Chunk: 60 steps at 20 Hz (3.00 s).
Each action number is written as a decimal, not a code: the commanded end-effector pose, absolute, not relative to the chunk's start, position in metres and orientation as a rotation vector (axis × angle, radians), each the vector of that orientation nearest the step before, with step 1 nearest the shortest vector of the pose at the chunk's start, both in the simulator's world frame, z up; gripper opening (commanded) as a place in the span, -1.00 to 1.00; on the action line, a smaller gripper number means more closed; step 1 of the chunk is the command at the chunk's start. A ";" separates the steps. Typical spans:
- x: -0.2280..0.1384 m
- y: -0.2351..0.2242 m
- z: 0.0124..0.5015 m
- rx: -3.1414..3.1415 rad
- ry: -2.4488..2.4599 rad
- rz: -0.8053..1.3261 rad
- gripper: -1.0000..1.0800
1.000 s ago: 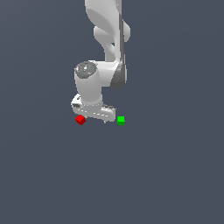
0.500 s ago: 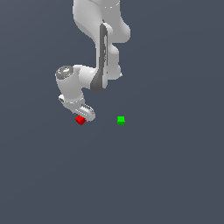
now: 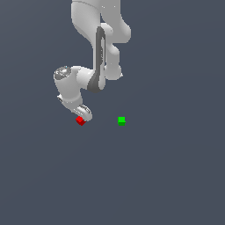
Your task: Stack the red cube on top of the green cube.
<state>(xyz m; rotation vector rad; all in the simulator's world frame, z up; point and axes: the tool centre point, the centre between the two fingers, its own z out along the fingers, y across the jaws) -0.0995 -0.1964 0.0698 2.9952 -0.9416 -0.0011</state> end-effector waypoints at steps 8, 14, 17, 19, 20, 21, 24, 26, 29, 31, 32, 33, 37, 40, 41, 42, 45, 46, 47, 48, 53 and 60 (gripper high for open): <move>-0.101 -0.197 0.034 2.995 -0.948 -0.001 0.92; -0.101 -0.197 0.020 2.995 -0.949 0.000 0.92; -0.101 -0.197 0.020 2.995 -0.949 0.000 -1.00; -0.101 -0.197 0.020 2.995 -0.949 0.000 -1.00; -0.101 -0.197 0.020 2.995 -0.949 0.000 -1.00; -0.101 -0.197 0.020 2.995 -0.949 0.000 -1.00; -0.101 -0.197 0.020 2.995 -0.949 0.000 -1.00; -0.101 -0.197 0.020 2.995 -0.949 0.000 -1.00; -0.101 -0.196 0.023 2.995 -0.949 0.000 -1.00; -0.101 -0.196 0.027 2.995 -0.949 0.000 -1.00; -0.101 -0.196 0.030 2.995 -0.949 0.000 -1.00; -0.101 -0.196 0.034 2.996 -0.949 0.000 -1.00; -0.102 -0.196 0.054 2.996 -0.950 0.000 -1.00; -0.102 -0.196 0.075 2.996 -0.950 0.000 -1.00; -0.102 -0.196 0.081 2.996 -0.950 0.000 -1.00; -0.102 -0.196 0.088 2.996 -0.950 0.000 -1.00; -0.102 -0.196 0.104 2.995 -0.950 0.000 -1.00; -0.102 -0.197 0.108 2.995 -0.950 0.000 -1.00; -0.102 -0.197 0.112 2.995 -0.950 0.000 -1.00; -0.102 -0.197 0.115 2.995 -0.950 0.000 -1.00; -0.101 -0.197 0.121 2.995 -0.949 0.000 -1.00; -0.101 -0.191 0.118 2.995 -0.949 0.000 -1.00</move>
